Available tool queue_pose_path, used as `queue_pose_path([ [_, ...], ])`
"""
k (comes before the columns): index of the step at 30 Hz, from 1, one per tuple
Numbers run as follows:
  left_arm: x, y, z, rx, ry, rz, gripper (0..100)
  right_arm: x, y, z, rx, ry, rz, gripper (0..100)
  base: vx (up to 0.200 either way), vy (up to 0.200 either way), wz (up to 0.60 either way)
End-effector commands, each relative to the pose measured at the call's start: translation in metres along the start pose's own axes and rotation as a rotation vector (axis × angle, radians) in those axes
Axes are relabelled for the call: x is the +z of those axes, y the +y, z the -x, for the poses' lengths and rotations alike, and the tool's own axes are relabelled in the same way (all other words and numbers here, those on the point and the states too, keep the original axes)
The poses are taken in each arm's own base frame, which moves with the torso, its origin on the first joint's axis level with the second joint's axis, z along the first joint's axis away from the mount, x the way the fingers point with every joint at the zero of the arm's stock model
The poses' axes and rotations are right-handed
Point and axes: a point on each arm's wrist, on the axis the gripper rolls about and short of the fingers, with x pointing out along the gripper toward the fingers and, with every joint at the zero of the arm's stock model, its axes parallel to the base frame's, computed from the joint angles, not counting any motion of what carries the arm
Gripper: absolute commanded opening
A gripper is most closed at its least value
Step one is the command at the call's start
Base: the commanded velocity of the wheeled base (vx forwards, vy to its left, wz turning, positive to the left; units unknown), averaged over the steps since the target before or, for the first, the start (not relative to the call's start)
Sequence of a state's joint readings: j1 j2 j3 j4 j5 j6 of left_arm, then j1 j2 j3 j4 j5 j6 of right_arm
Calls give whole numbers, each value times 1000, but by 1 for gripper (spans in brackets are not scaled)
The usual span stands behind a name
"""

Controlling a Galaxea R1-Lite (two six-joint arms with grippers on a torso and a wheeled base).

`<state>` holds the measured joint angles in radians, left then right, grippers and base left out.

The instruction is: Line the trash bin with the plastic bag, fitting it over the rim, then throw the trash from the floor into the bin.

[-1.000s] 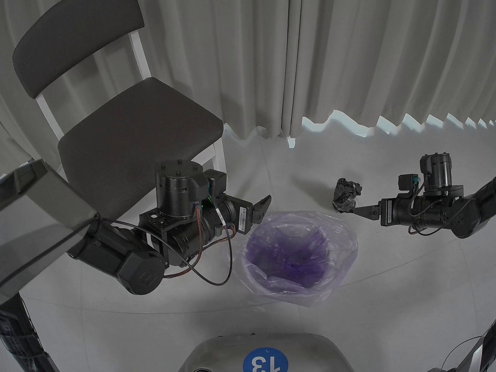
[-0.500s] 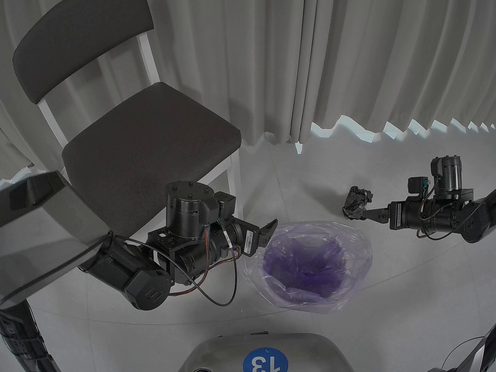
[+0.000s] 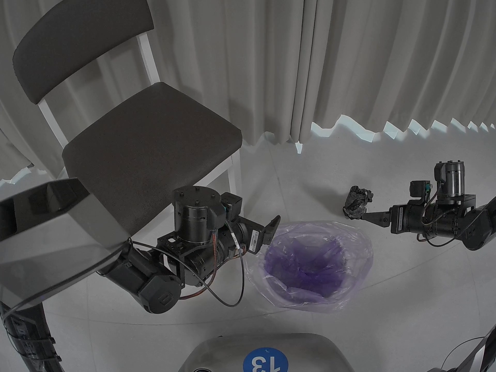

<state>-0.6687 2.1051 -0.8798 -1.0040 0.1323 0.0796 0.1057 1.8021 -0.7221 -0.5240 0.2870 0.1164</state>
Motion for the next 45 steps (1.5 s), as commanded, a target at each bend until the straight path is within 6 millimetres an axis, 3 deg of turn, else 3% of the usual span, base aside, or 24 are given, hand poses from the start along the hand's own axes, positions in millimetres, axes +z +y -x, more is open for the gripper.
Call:
queue_pose_path([
  [1,-1,-1,1,-6,7,-6,100,0,-2,3,-7,-4,-4,100,0,-200,0],
  [8,0,-1,1,-4,4,-6,100,1,-2,3,-6,-7,-2,100,0,-200,0],
  [15,-1,-2,-1,1,16,-1,100,-2,-3,1,-5,5,-5,100,0,0,0],
  [20,-4,25,-9,106,85,9,100,-4,-2,1,-3,8,-6,100,0,0,0],
  [24,2,33,1,118,133,0,100,0,3,5,5,-8,3,100,0,0,0],
  [31,-14,39,-1,121,285,-27,100,3,13,3,37,-16,23,100,0,0,0],
  [33,-31,42,-12,122,328,-69,100,6,13,4,39,-31,26,100,0,0,0],
  [45,-39,44,-48,101,415,-102,100,27,-26,27,-7,-129,-21,100,0,0,0],
])
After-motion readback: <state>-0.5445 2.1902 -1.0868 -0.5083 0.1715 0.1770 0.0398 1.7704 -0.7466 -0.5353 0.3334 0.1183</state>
